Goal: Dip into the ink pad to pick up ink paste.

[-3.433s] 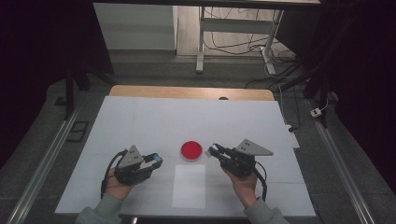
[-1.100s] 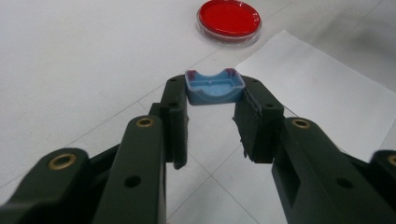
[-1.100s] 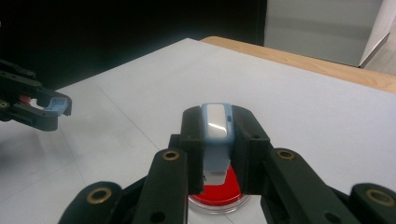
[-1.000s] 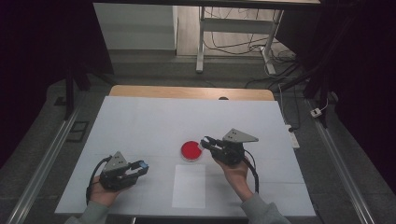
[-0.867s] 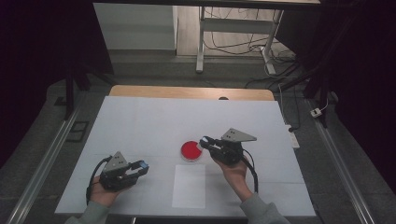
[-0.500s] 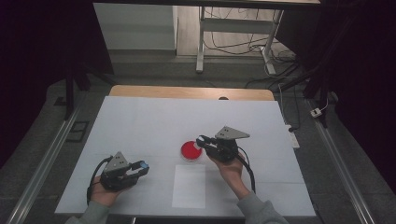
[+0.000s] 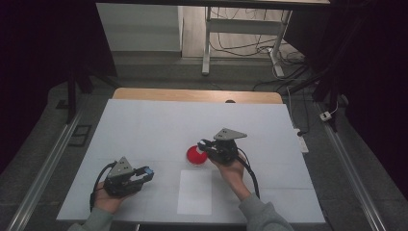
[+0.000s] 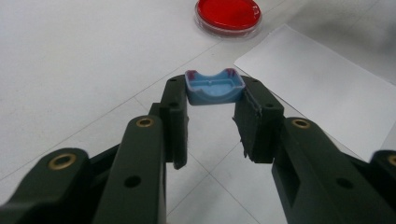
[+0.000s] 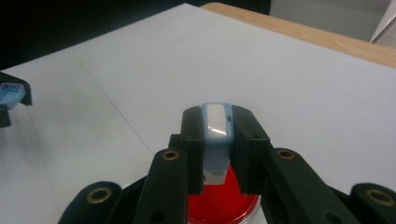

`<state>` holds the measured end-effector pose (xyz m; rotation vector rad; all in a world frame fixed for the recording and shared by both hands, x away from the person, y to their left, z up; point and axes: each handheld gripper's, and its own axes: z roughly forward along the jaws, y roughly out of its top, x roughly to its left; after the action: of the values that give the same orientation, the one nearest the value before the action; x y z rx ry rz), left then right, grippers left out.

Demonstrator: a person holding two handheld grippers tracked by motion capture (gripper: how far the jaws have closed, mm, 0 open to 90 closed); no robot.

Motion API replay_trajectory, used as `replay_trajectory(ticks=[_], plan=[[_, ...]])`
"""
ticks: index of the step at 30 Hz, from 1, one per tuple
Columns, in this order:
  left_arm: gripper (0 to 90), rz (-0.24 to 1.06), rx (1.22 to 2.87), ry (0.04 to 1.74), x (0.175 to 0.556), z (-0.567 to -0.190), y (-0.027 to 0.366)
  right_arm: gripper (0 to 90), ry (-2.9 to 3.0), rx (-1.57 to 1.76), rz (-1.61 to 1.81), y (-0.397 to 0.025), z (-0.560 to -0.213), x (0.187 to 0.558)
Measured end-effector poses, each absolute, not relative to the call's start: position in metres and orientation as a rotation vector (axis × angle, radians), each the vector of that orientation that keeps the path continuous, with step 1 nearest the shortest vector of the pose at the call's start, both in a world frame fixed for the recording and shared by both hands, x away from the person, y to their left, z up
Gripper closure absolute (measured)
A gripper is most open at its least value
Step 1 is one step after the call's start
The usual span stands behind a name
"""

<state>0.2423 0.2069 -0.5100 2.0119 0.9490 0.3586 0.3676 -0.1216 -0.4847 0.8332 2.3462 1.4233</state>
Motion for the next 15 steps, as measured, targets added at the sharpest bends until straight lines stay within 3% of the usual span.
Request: replay_trajectory(ticks=[15], plan=[[65.4,0.355,2.013,0.95,0.2424,-0.5107,0.2067,75.3,2.409,0.818,1.291,-0.1138,-0.496,0.3723]])
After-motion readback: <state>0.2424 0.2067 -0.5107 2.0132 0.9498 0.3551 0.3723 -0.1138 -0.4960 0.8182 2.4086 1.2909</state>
